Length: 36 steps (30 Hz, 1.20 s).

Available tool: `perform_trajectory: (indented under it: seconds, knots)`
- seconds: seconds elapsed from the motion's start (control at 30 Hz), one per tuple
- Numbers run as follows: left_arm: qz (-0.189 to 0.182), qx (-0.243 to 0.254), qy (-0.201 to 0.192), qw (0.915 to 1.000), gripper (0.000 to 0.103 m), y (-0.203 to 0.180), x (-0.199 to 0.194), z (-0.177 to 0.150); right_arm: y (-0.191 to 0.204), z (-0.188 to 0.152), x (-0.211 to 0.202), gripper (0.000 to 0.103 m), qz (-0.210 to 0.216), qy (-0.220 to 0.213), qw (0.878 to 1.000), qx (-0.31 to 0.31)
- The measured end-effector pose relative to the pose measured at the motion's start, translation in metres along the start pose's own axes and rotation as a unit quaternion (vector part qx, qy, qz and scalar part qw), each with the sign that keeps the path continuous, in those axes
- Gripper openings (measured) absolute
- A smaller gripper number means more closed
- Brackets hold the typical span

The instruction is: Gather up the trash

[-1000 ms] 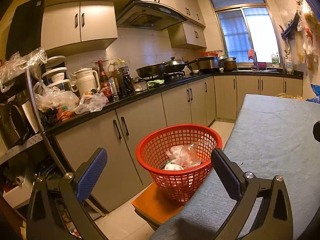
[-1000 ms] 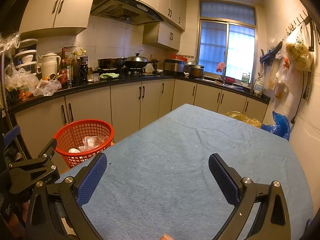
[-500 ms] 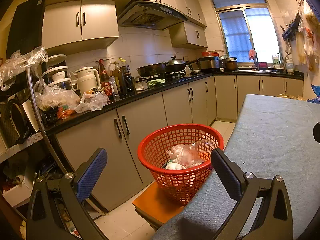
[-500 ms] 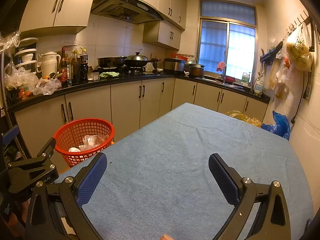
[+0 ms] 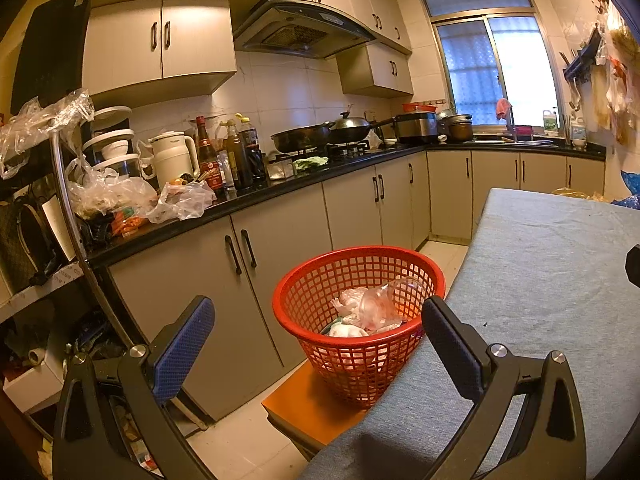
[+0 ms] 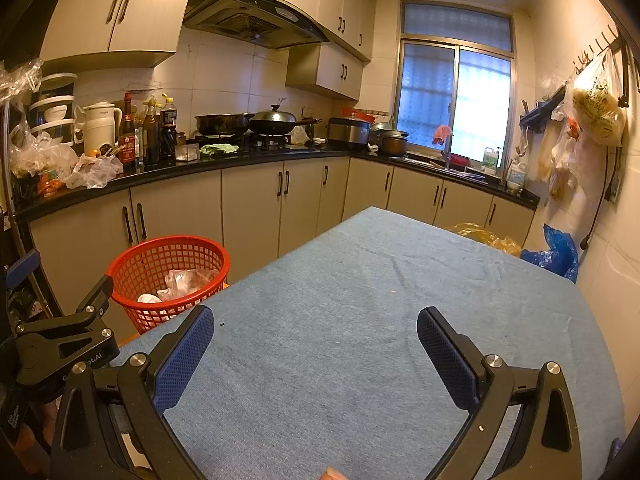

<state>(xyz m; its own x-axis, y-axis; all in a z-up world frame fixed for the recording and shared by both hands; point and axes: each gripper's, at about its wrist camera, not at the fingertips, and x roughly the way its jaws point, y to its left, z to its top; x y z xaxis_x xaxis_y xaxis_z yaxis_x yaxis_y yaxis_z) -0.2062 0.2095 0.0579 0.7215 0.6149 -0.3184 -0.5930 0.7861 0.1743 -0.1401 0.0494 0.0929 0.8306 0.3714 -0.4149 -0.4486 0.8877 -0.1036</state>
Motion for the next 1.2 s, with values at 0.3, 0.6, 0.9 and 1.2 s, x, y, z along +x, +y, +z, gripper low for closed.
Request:
perform_trajectory:
  seconds: [0.3,0.6,0.9,1.2]
  knots:
    - [0.002,0.001,-0.005,1.0,0.103,-0.008,-0.004,-0.001,-0.001,0.001,-0.003,0.103,0.0,0.0,1.0,0.001]
    - [0.002,0.002,-0.004,1.0,0.103,-0.01,-0.005,0.002,-0.001,0.001,-0.003,0.103,0.0,0.0,1.0,0.002]
    - [0.004,0.002,-0.006,1.0,0.103,-0.01,-0.006,0.003,-0.001,0.001,-0.003,0.103,-0.001,0.0,1.0,0.002]
    - [0.003,0.003,-0.005,1.0,0.103,-0.012,-0.005,0.003,0.0,0.001,-0.003,0.103,0.001,0.003,1.0,0.005]
